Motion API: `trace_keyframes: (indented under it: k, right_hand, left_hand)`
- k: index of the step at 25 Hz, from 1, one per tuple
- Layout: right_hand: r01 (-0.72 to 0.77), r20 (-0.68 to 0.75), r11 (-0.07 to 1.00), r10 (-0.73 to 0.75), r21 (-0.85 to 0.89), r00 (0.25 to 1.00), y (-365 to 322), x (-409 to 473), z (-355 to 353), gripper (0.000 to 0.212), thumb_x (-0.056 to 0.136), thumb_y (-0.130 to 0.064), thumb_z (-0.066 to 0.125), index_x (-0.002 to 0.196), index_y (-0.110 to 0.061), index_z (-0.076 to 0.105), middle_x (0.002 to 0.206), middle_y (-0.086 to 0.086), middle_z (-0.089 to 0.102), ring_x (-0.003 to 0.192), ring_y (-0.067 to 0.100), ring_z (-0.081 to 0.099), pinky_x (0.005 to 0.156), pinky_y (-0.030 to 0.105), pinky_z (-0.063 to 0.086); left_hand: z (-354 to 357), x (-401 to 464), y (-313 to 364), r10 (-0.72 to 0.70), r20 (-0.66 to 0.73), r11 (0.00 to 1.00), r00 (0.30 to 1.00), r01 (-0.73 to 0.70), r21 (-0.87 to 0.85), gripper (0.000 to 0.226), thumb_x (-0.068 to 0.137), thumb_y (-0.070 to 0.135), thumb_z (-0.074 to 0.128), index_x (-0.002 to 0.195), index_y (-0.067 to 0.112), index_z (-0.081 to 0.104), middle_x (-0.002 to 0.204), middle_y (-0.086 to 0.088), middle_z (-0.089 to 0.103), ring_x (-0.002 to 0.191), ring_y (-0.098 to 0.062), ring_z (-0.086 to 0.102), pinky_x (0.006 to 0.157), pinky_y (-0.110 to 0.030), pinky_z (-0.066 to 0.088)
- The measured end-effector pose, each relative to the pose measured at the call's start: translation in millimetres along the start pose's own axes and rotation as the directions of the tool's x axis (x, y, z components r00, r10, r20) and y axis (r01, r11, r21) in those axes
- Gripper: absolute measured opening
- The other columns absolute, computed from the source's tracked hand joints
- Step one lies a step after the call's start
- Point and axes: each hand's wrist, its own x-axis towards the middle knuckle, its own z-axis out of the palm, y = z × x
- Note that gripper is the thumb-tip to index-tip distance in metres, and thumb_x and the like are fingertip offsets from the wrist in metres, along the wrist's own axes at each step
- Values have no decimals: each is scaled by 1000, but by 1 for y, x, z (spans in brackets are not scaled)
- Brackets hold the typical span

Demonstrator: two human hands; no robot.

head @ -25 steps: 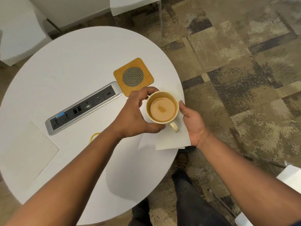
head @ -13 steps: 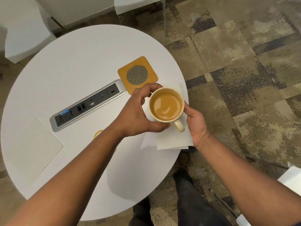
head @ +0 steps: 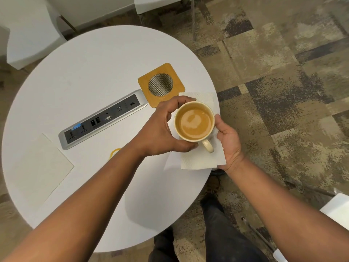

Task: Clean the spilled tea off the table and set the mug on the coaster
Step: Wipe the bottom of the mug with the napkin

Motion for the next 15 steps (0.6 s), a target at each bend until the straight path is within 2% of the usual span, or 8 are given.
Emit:
trace_keyframes:
  k: [2,6,12,15]
  right_hand:
    - [-9,20,999,8,43,1000,2,1,0,55,104,-49,33,141,-11,51,109,12,73,97,25,72,78,39,59]
    - [-22,47,989,16,146,999,5,4,-1,50,104,-49,35,133,-14,57,113,13,72,101,28,70,89,45,57]
    - [-15,46,975,5,222,999,3,8,-1,50,105,-47,36,133,-11,56,115,15,69,105,30,68,91,46,57]
    - [-17,56,974,4,227,998,3,9,2,52,105,-47,34,139,-11,50,118,15,68,107,30,66,89,44,58]
  left_hand:
    - [1,1,-1,-8,-9,1000,1000,8,-8,85,58,27,98,131,21,55,129,7,61,126,-25,56,102,-46,49]
    - [6,0,-1,-24,-58,1000,998,24,1,85,57,31,98,130,22,55,126,10,61,122,-19,58,100,-33,49]
    - [18,-4,4,-67,-162,998,984,69,7,82,58,40,96,129,25,56,126,11,63,121,-20,58,99,-48,49]
    - [25,-6,5,-79,-226,997,971,81,-2,82,59,41,95,130,26,56,127,11,62,121,-16,56,100,-41,49]
